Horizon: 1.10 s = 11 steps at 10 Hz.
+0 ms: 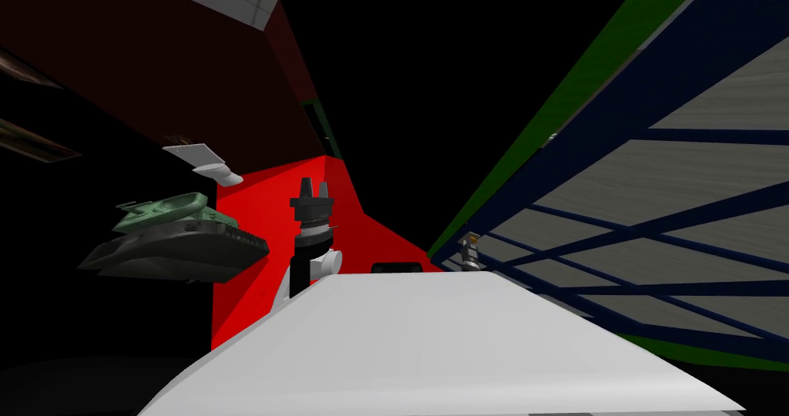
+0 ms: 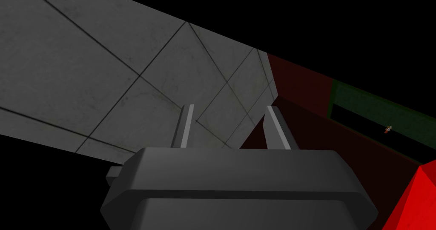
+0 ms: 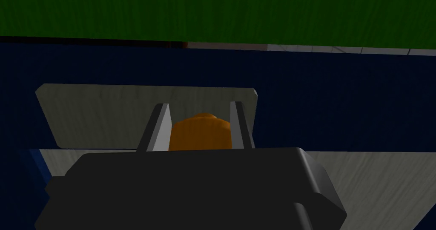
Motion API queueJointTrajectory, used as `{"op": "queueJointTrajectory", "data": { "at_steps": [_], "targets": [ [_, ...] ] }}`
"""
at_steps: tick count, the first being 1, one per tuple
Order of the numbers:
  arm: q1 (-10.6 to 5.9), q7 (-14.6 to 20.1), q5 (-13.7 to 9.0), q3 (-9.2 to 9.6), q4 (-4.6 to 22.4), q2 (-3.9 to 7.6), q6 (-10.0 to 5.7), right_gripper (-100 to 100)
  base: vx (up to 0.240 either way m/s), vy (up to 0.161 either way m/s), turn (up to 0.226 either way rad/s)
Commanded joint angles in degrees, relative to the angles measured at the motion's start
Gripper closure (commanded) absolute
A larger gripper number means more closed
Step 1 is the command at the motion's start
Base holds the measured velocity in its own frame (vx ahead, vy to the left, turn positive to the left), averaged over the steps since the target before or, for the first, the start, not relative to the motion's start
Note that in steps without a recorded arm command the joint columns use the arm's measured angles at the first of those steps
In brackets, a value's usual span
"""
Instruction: Pull the door open
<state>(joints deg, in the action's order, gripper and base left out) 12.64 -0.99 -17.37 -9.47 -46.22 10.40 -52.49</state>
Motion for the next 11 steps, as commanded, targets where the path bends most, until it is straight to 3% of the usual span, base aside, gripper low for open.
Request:
{"op": "queueJointTrajectory", "data": {
  "at_steps": [1,3,4,11],
  "targets": [
    [0.03,2.26,-0.41,0.09,0.21,0.24,0.08,100,-0.026,0.000,0.011],
    [-0.32,4.63,-0.91,0.55,0.45,0.45,0.12,100,-0.027,0.007,0.004],
    [-0.40,5.98,-1.33,0.82,-0.07,0.16,0.06,-100,-0.031,0.008,0.042],
    [-0.21,16.27,-4.59,1.21,-1.38,-0.51,0.31,-100,-0.043,-0.003,0.040]
  ]
}}
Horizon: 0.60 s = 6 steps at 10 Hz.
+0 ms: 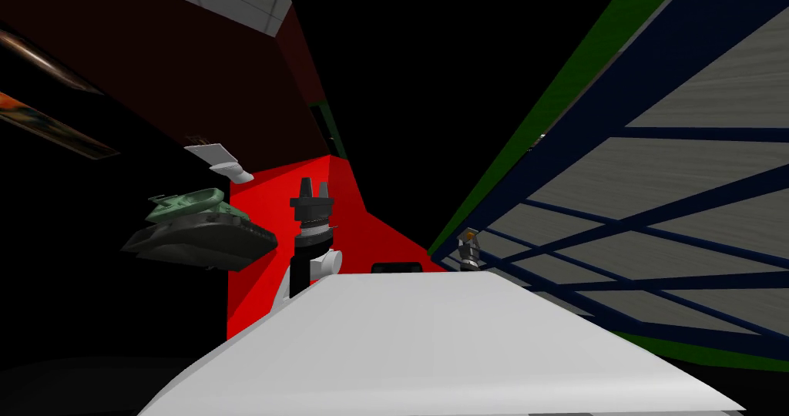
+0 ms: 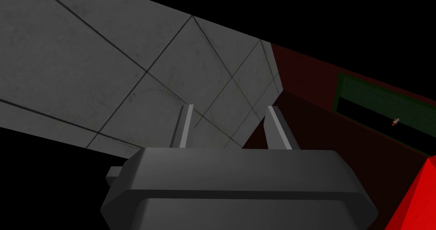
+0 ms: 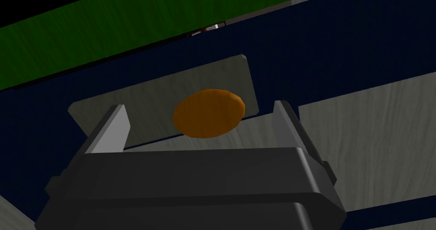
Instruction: Pull the door open
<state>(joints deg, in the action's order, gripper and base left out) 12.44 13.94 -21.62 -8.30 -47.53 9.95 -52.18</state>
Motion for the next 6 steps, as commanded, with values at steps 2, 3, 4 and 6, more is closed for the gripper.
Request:
{"op": "queueJointTrajectory", "data": {
  "at_steps": [2,3,4,6],
  "targets": [
    [0.03,3.62,-1.12,0.14,-0.39,-0.23,0.07,-100,-0.046,-0.002,0.047],
    [0.07,5.75,-1.91,0.23,-0.71,-0.40,0.13,-100,-0.040,-0.001,0.034],
    [0.12,7.27,-2.76,0.34,-1.04,-0.58,0.20,-100,-0.064,0.003,0.082],
    [0.17,10.27,-3.62,0.44,-1.39,-0.76,0.26,-100,-0.049,0.002,0.033]
  ]
}}
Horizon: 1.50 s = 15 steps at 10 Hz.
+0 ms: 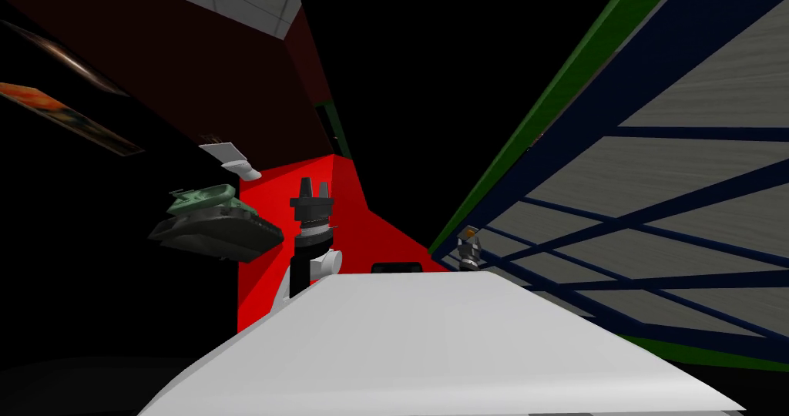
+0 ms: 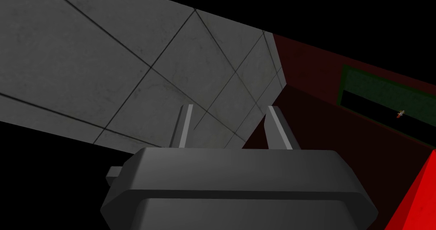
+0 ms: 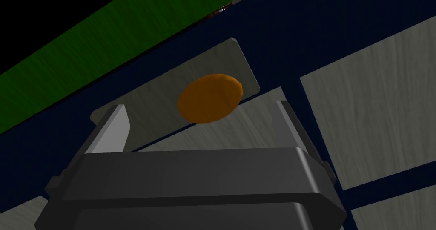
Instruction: Pull the door open
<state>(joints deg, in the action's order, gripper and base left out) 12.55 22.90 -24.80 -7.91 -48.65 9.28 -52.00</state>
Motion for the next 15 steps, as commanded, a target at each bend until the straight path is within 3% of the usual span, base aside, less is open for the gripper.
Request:
{"op": "queueJointTrajectory", "data": {
  "at_steps": [1,15],
  "targets": [
    [0.07,1.65,-0.44,0.05,-0.27,-0.09,0.08,-100,-0.033,-0.002,0.026],
    [0.54,22.63,-8.84,1.07,-3.61,-1.89,0.76,-100,-0.053,0.002,0.050]
  ]
}}
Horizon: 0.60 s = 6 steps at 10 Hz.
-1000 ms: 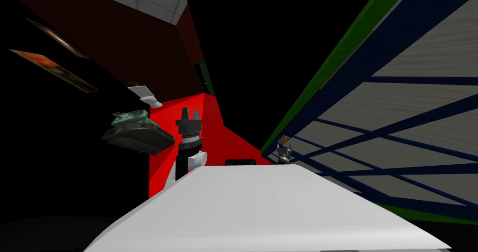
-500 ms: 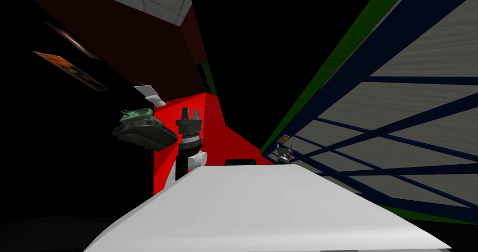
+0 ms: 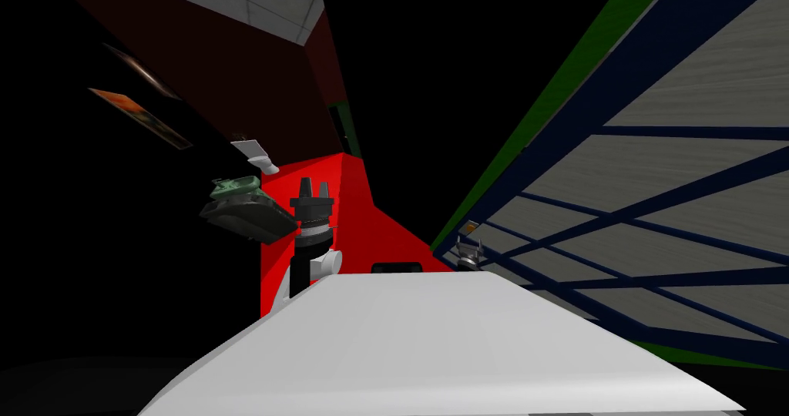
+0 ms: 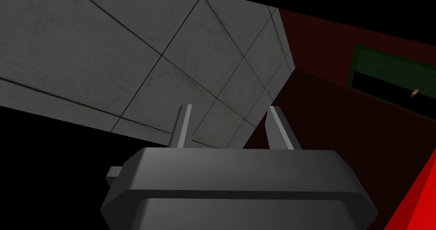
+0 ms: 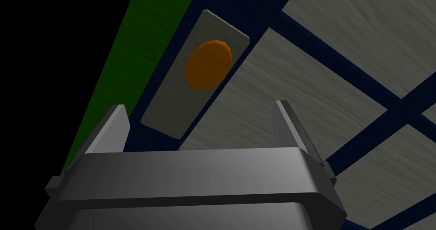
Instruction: Pull the door open
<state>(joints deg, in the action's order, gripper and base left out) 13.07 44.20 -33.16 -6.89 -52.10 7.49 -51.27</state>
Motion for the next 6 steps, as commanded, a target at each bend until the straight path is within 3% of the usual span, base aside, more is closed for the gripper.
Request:
{"op": "queueJointTrajectory", "data": {
  "at_steps": [1,5,6],
  "targets": [
    [0.01,1.69,-0.47,0.06,-0.16,-0.09,0.03,-100,-0.043,-0.002,0.028],
    [0.16,8.42,-3.05,0.37,-1.19,-0.65,0.25,-100,-0.050,0.004,0.052],
    [0.16,8.72,-3.05,0.37,-1.19,-0.65,0.25,-100,-0.040,0.006,0.020]
  ]
}}
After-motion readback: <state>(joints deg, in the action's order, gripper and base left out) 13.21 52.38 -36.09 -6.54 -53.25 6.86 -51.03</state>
